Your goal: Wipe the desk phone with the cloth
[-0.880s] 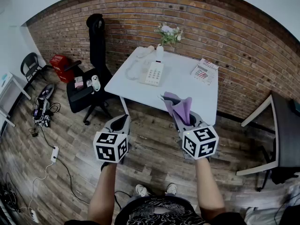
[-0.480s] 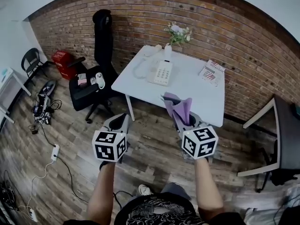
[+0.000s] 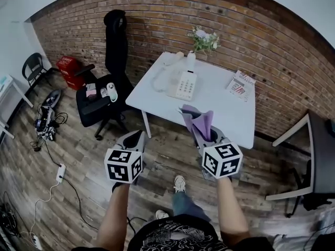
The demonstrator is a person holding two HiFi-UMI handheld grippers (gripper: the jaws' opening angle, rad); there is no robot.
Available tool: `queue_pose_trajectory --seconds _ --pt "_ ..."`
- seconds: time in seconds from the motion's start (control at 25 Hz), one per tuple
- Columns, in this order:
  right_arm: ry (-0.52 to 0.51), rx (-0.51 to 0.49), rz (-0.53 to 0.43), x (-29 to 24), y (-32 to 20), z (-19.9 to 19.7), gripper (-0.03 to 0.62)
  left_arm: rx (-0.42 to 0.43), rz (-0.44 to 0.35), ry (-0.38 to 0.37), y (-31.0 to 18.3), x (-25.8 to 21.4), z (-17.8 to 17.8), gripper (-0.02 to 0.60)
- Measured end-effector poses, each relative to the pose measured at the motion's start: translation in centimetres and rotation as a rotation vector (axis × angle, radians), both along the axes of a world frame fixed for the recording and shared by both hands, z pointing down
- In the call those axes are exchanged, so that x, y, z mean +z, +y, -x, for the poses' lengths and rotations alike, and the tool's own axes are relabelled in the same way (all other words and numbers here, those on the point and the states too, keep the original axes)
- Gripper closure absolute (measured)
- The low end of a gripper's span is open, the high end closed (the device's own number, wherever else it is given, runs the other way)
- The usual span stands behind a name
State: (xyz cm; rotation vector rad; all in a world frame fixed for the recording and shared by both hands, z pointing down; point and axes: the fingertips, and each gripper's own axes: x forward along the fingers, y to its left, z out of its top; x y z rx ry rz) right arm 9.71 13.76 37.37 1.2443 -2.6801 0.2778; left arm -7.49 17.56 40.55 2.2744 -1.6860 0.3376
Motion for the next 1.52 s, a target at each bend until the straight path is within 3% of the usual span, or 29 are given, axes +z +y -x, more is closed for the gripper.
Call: queue_pose_trajectory --seconds 0.52,0.96,1.52 --pt "-0.022 -0.018 0.029 2.5 -12.8 0.3 0.549 -0.002 0.025 -0.026 -13.4 1.5 -0.2 0.575" --pt "0.0 -0.018 0.055 2.7 -23.1 -2.3 0.549 0.024 0.053 -0.01 -24.0 1.9 -3.8 0.575" --pt "-0.027 0.048 0.124 6.0 -32.5 -6.4 0.549 -0.006 0.104 -0.043 -30.4 4.1 -5.4 0.575"
